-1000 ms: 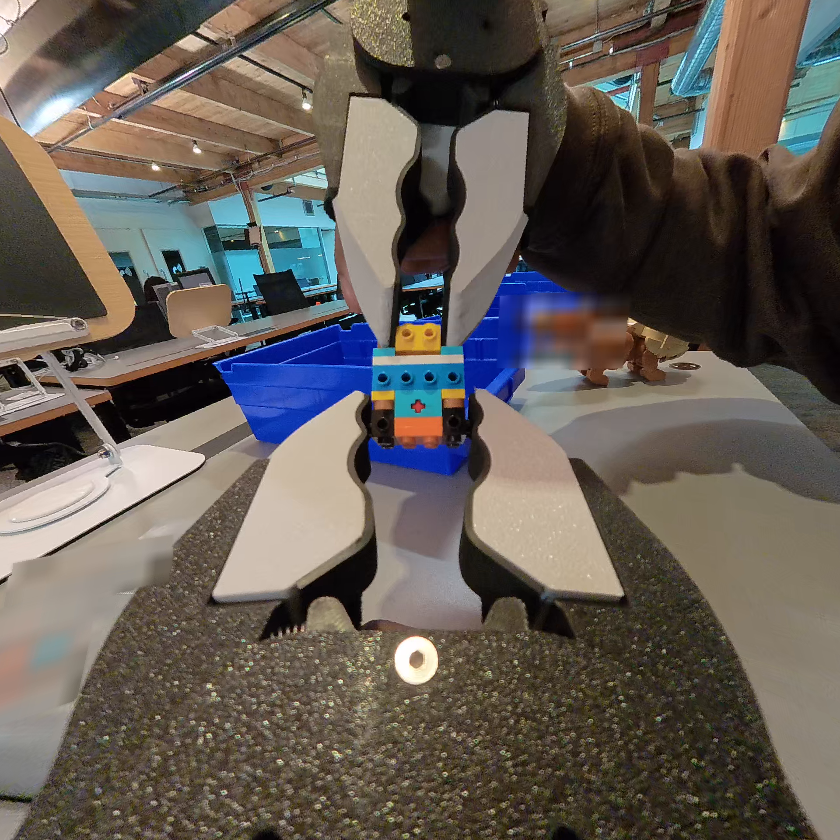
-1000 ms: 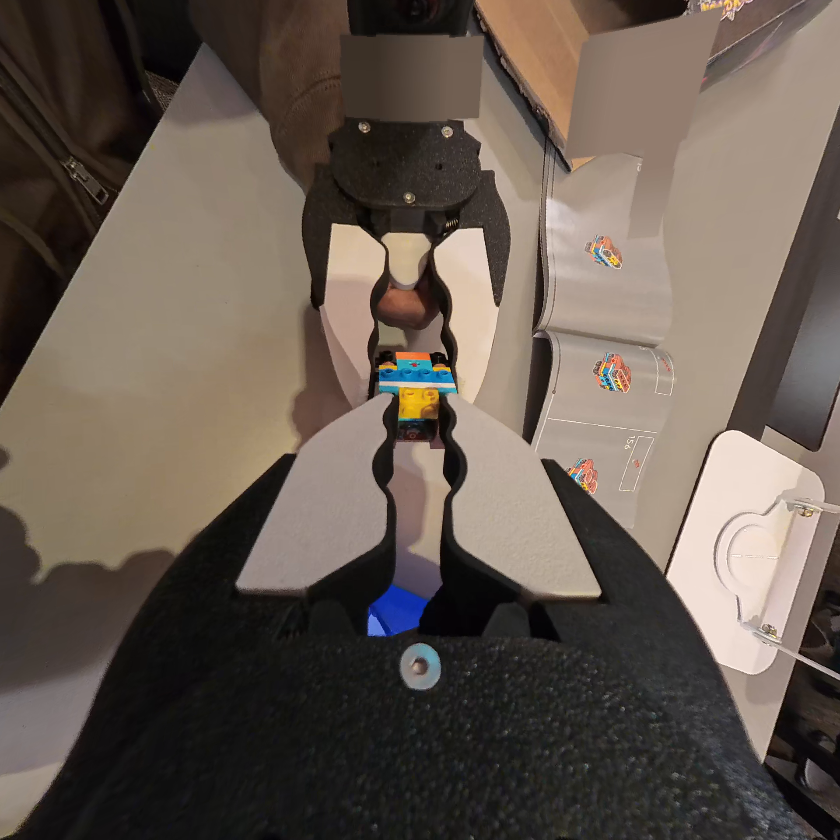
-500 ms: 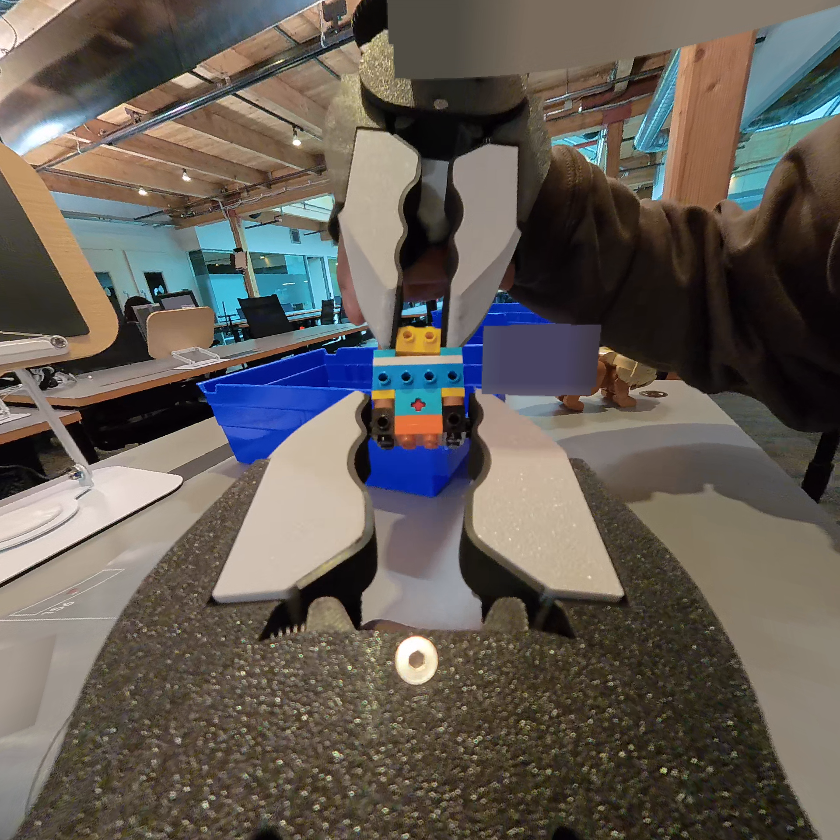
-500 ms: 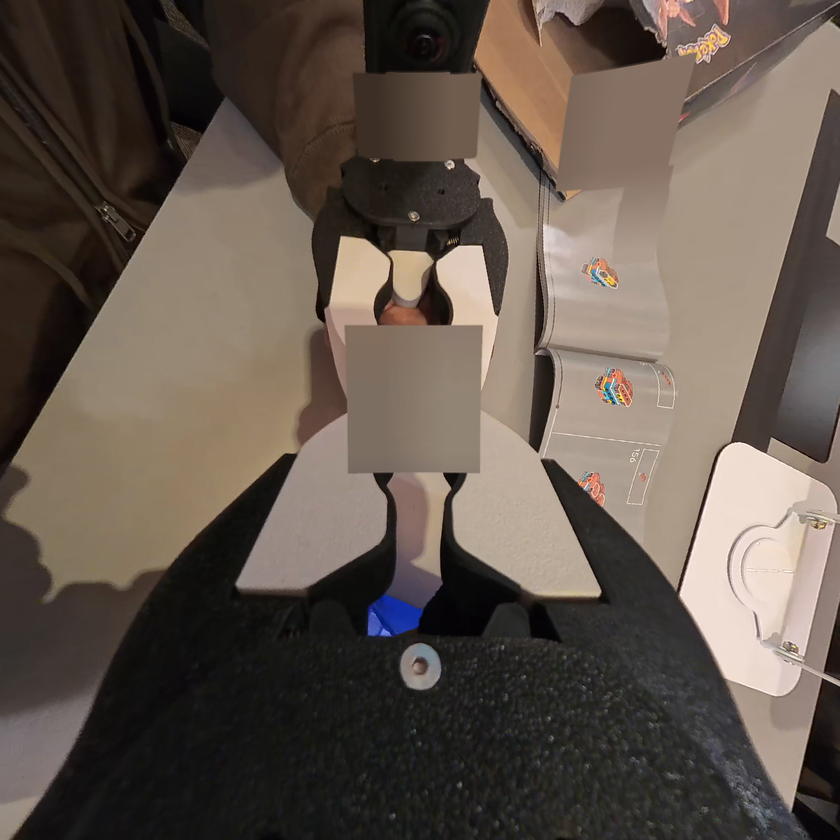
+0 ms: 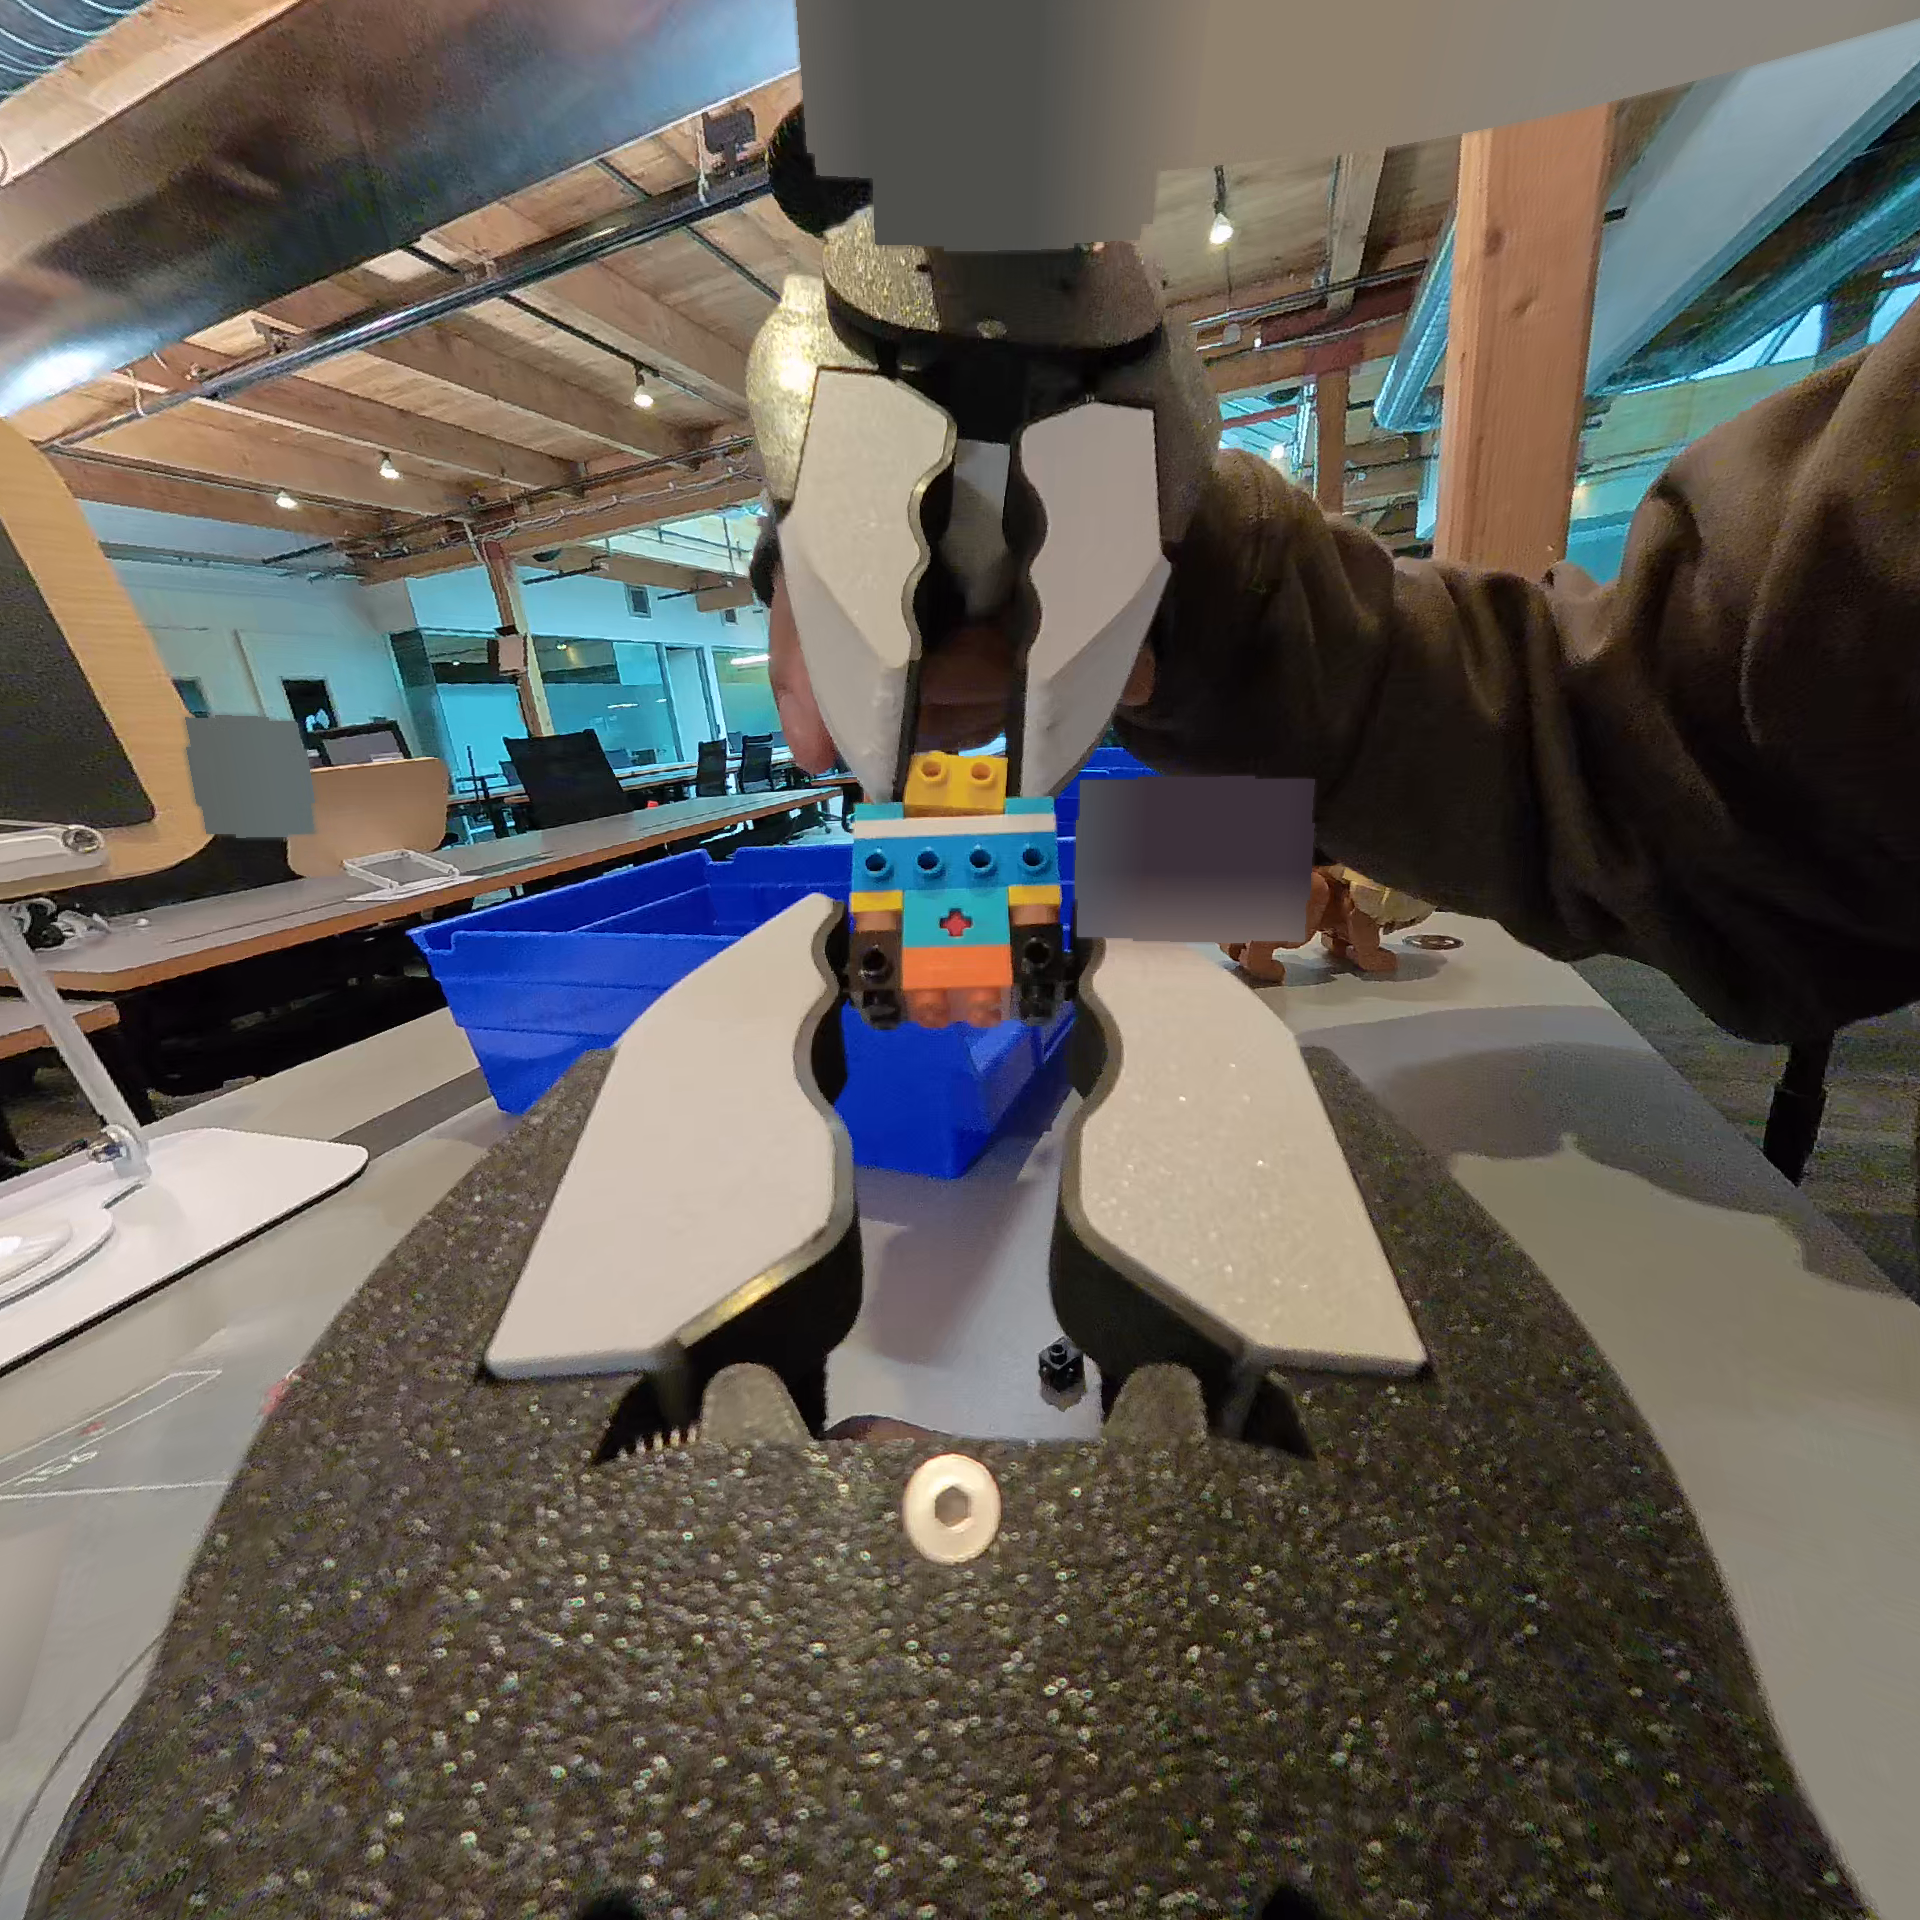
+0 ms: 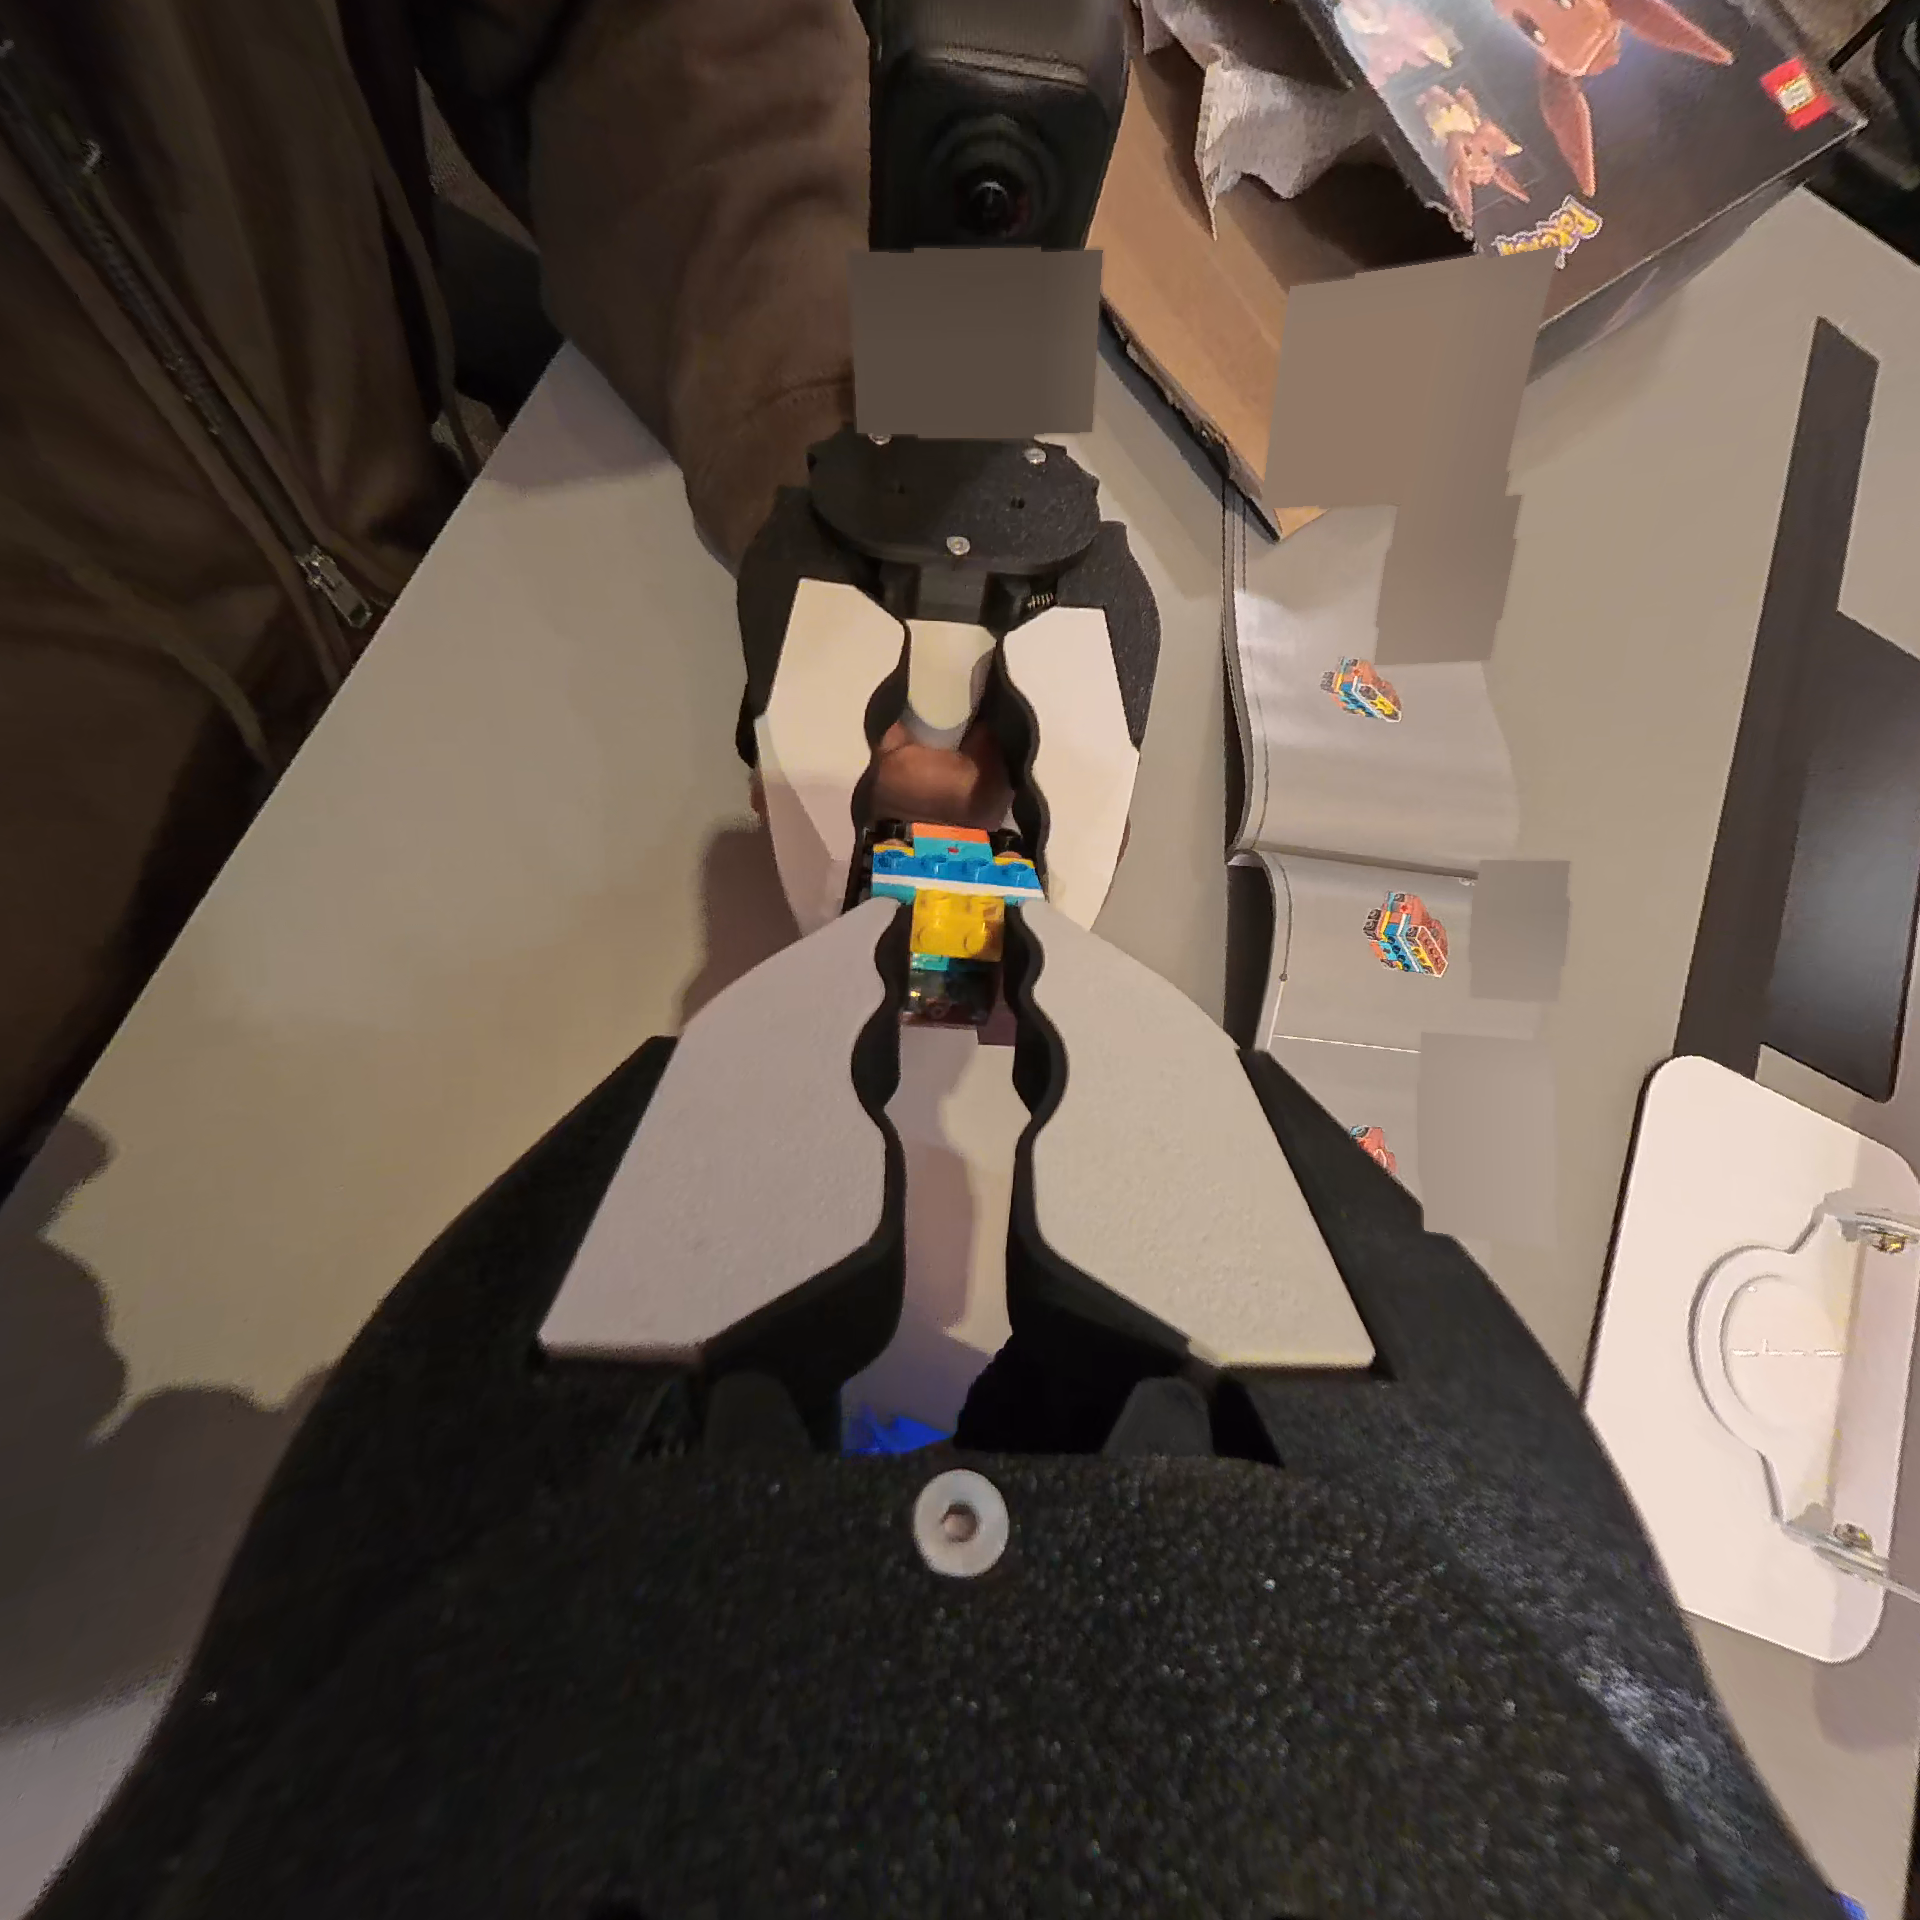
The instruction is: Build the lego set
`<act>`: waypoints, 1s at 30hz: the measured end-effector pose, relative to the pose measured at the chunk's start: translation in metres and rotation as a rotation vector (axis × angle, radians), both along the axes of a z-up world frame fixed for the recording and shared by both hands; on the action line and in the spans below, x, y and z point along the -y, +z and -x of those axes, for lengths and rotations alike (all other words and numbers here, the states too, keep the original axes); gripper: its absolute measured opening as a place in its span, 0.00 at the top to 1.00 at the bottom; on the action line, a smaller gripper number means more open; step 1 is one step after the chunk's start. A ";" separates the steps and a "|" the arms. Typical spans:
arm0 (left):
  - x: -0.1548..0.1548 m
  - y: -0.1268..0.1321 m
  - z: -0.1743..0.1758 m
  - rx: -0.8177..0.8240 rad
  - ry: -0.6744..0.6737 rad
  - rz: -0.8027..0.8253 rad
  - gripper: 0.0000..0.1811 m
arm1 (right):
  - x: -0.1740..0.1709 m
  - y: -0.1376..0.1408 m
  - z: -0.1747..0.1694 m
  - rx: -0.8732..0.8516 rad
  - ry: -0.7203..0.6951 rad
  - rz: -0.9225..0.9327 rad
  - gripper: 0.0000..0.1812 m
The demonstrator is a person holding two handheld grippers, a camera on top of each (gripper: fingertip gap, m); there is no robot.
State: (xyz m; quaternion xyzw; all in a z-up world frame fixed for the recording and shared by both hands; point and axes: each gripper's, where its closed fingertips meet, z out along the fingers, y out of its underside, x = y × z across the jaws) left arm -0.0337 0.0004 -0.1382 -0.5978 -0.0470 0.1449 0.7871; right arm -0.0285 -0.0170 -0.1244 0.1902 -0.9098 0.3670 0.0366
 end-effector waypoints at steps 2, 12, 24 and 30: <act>0.000 0.000 -0.001 -0.003 -0.007 -0.001 0.78 | -0.001 0.000 -0.001 0.003 0.000 0.008 0.91; 0.001 0.001 0.000 0.006 -0.008 -0.008 0.78 | 0.000 0.000 0.000 0.003 0.001 0.020 0.91; 0.003 0.000 0.005 0.034 0.006 -0.011 0.78 | 0.002 0.001 0.008 -0.032 -0.057 0.077 0.91; 0.007 -0.002 0.017 0.061 0.043 0.003 0.78 | 0.001 0.008 0.021 -0.086 -0.201 0.257 0.91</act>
